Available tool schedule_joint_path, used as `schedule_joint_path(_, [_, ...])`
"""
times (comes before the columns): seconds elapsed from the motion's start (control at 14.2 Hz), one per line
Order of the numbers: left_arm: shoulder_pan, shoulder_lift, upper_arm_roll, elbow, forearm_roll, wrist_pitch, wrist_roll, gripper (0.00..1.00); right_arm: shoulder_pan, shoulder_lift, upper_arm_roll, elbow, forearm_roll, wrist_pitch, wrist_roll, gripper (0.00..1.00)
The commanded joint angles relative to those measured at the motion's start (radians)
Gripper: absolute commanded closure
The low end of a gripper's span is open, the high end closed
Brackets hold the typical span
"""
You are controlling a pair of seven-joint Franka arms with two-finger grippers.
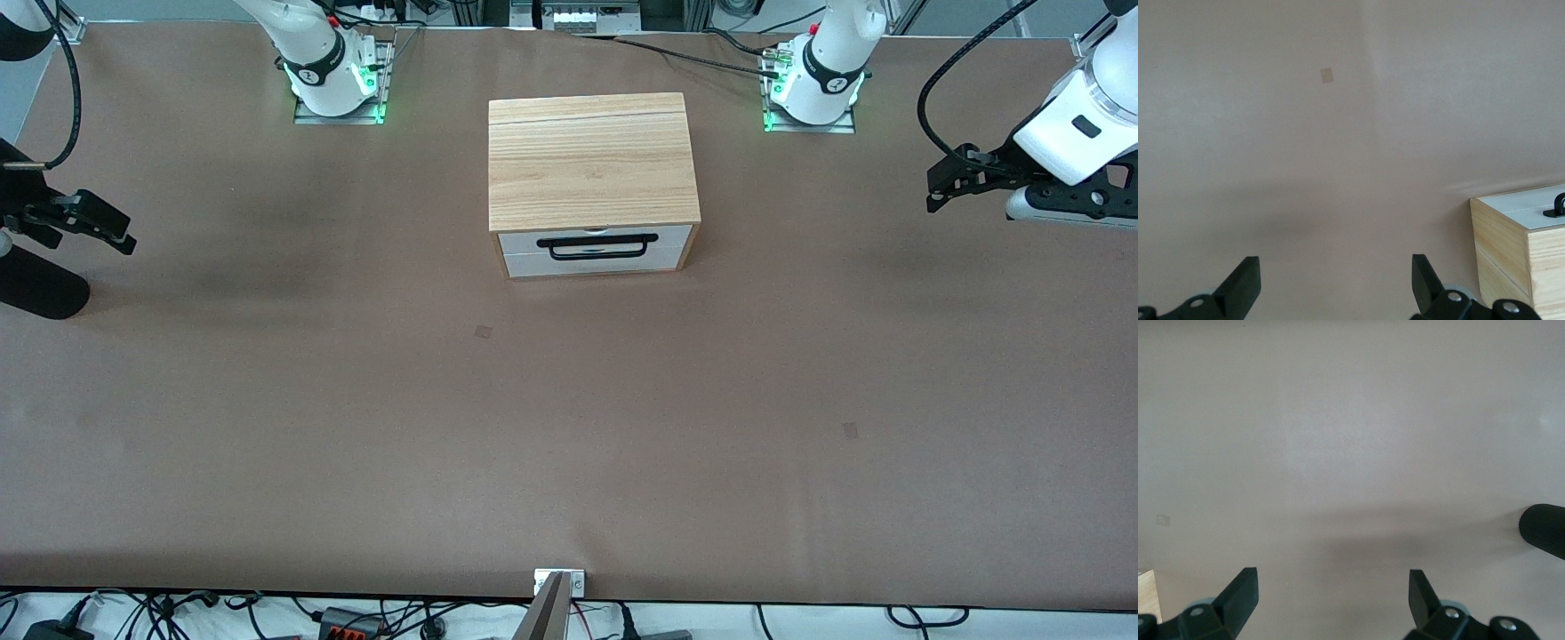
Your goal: Pull top drawer with both arms simultaneously
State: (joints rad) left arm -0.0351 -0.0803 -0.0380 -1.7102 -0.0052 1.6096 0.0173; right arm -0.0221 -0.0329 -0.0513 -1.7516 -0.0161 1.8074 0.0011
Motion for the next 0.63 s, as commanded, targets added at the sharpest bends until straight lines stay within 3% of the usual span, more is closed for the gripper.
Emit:
schedule_joint_path(0.0, [0.000, 0.017, -0.002, 0.037, -0.007, -0.025, -0.003, 0.00, -0.001, -0.013, 0.001, -0.011, -0.013, 0.006, 0.008, 0.00])
schedule_joint_path(0.56, [0.000, 0.027, -0.002, 0.037, -0.006, -0.046, 0.000, 0.00, 0.005, -0.013, 0.002, -0.009, -0.013, 0.006, 0.010, 0.00])
